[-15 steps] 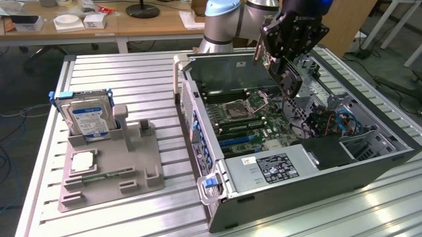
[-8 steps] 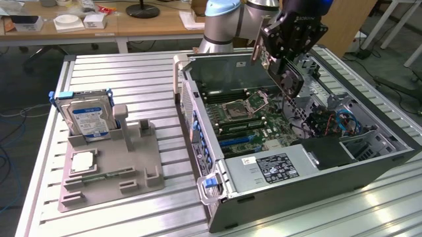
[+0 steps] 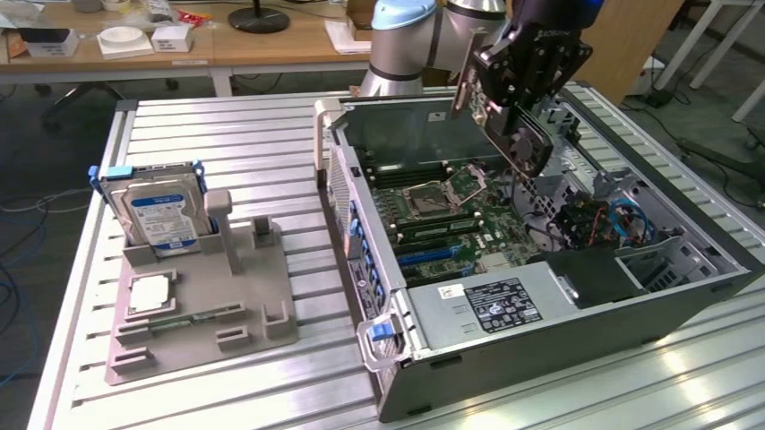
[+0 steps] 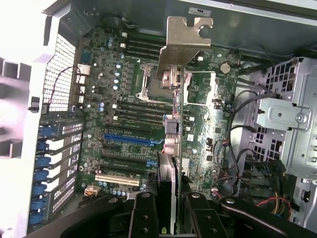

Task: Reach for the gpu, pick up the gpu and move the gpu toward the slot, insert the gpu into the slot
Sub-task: 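Insert the gpu into the slot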

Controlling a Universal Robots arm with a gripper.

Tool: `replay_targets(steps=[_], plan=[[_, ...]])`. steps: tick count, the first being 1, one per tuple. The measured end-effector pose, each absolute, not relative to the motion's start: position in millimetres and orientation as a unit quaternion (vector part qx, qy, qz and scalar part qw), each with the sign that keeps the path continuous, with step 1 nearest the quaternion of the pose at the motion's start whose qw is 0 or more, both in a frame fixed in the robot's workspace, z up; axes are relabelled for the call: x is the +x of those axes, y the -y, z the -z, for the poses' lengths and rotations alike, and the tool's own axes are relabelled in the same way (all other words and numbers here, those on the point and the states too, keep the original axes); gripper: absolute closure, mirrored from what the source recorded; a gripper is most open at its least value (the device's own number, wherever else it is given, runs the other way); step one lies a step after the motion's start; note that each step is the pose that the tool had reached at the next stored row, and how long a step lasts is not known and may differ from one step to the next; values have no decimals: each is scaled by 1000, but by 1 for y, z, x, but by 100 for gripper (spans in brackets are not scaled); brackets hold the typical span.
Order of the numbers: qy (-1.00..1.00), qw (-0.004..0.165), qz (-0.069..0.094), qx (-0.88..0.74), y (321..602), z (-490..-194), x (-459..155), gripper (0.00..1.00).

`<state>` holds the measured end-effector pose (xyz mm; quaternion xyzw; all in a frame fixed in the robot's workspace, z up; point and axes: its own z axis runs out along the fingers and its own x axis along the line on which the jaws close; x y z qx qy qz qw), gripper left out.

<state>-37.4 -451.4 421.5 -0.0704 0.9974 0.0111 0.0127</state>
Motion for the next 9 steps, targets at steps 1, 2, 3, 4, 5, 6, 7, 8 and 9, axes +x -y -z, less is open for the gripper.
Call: replay_targets(steps=[1,2,3,4,5,6,7,8,9], plan=[[-997,13,-11,-73,451,-421,-37,73],[-997,13,-11,-75,451,-422,-37,73],[-997,13,-11,-77,451,-421,-37,73],[-997,13,-11,-80,451,-422,-37,73],[-996,13,-11,-82,451,-422,-37,73],[-996,13,-11,-84,451,-422,-37,73],[-996,13,-11,-87,451,-421,-37,73],[-996,13,-11,-89,451,-422,-37,73],[-995,12,-11,-95,451,-422,-37,73]])
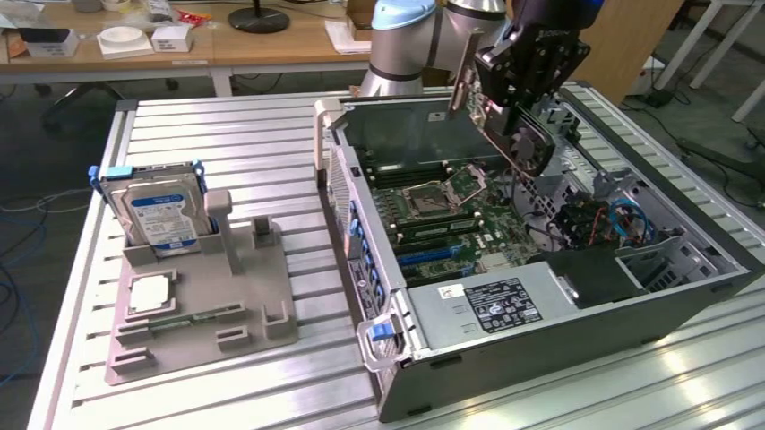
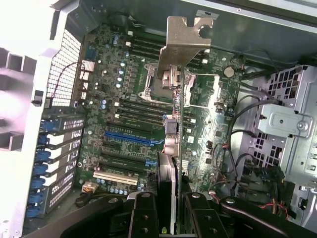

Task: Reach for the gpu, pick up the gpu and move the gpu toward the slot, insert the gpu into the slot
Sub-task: 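Insert the gpu into the slot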

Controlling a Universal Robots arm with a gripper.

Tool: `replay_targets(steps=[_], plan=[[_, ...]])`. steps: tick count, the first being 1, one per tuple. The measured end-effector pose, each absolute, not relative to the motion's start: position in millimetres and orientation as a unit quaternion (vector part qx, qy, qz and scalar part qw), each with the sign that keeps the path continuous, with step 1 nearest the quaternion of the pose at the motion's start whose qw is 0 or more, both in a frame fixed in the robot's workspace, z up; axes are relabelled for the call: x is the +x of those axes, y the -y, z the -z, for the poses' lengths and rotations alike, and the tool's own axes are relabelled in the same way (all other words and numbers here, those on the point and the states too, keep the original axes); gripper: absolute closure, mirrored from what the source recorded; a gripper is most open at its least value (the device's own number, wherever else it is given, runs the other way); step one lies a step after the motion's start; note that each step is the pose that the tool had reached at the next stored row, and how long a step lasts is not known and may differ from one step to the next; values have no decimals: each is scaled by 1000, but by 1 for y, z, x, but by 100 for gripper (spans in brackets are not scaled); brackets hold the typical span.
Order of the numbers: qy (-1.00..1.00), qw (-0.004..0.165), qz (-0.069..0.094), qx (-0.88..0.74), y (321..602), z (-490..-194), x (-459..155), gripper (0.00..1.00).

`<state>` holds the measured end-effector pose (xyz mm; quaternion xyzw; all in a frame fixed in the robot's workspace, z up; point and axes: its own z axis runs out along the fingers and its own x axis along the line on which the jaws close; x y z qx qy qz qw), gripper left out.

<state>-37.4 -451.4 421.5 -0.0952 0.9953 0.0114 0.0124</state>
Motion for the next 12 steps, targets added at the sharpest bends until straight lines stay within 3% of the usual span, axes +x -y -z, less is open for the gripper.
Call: replay_targets(steps=[12], plan=[[-992,12,-12,-125,451,-421,-37,73]])
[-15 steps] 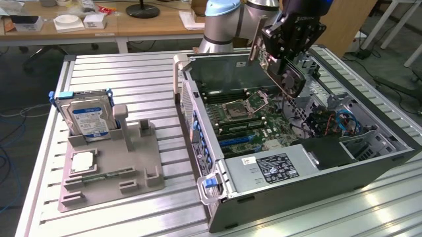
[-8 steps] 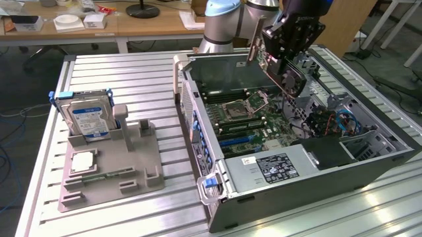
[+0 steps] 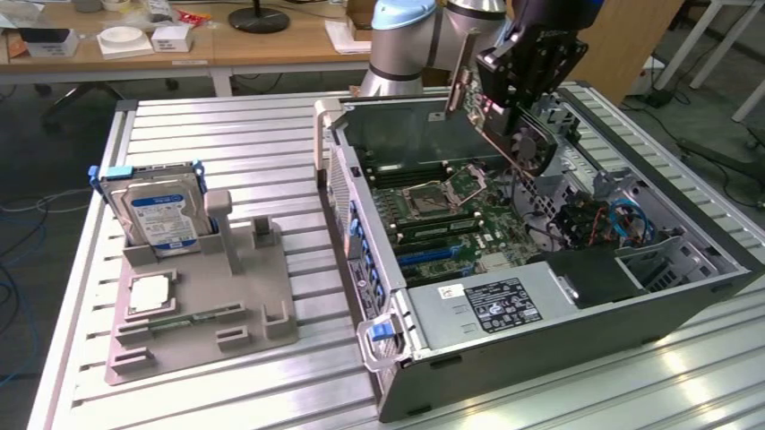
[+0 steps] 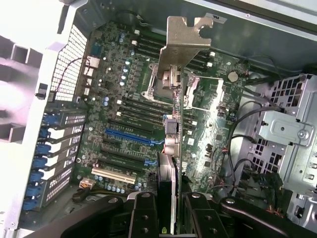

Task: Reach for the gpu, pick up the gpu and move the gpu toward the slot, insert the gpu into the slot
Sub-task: 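Insert the gpu into the slot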

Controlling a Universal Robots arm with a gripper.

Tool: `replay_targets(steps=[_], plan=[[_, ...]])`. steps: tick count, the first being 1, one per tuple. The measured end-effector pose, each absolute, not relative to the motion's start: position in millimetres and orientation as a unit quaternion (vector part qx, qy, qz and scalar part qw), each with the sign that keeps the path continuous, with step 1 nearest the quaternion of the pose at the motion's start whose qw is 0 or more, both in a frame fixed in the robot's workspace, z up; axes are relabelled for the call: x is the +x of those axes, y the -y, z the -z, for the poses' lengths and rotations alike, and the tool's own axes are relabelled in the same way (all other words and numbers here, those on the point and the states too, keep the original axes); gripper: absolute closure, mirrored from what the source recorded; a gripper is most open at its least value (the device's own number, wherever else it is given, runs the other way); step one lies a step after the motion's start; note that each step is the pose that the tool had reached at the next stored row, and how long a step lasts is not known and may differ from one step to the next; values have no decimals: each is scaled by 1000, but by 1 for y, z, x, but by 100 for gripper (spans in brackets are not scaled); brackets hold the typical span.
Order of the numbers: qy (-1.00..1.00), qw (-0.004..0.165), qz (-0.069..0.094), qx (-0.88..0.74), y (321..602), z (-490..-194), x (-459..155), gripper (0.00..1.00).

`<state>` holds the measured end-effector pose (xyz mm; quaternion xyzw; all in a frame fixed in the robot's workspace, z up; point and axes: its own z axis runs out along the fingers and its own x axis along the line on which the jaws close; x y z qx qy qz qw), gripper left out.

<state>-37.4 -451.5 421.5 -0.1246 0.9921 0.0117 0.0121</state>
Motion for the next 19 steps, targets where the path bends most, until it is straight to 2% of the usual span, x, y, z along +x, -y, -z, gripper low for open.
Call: replay_targets(steps=[19], plan=[[-985,11,-12,-172,452,-422,-37,73]])
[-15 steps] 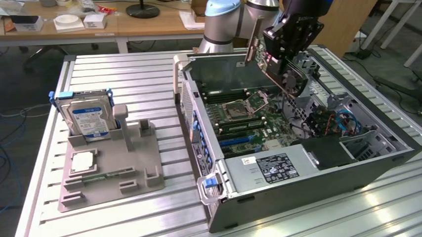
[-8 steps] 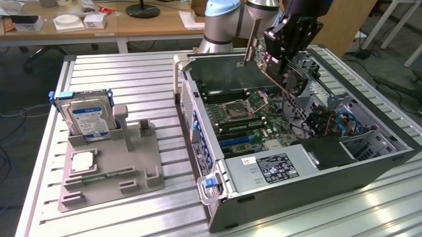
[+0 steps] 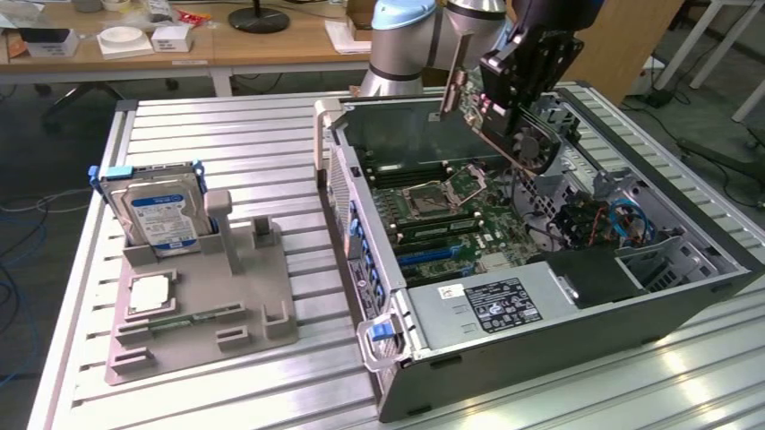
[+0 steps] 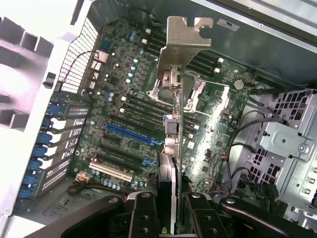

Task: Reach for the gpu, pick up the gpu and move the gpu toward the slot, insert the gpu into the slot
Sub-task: 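Insert the gpu into the slot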

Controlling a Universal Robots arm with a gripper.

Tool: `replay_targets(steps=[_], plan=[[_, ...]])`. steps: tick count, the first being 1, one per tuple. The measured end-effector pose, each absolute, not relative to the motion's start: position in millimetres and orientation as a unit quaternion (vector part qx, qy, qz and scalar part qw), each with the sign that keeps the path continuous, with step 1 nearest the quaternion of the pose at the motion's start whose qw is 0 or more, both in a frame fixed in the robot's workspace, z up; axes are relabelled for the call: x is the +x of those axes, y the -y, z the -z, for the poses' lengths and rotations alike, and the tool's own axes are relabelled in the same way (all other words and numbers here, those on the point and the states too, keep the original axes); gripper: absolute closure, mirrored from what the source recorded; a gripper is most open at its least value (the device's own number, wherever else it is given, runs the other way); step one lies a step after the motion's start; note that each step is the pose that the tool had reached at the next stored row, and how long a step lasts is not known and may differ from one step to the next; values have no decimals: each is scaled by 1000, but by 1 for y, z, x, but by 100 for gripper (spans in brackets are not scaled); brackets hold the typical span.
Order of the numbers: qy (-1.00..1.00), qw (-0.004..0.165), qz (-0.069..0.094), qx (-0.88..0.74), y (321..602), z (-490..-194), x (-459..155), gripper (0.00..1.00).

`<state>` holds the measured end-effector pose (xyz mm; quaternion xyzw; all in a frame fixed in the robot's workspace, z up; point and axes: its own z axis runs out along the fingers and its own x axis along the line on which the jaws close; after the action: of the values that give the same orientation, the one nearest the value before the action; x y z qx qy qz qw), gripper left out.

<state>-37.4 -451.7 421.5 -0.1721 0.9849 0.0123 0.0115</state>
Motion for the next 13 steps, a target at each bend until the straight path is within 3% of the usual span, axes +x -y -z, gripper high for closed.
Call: replay_targets(steps=[13], plan=[[-980,11,-13,-200,452,-422,-37,73]])
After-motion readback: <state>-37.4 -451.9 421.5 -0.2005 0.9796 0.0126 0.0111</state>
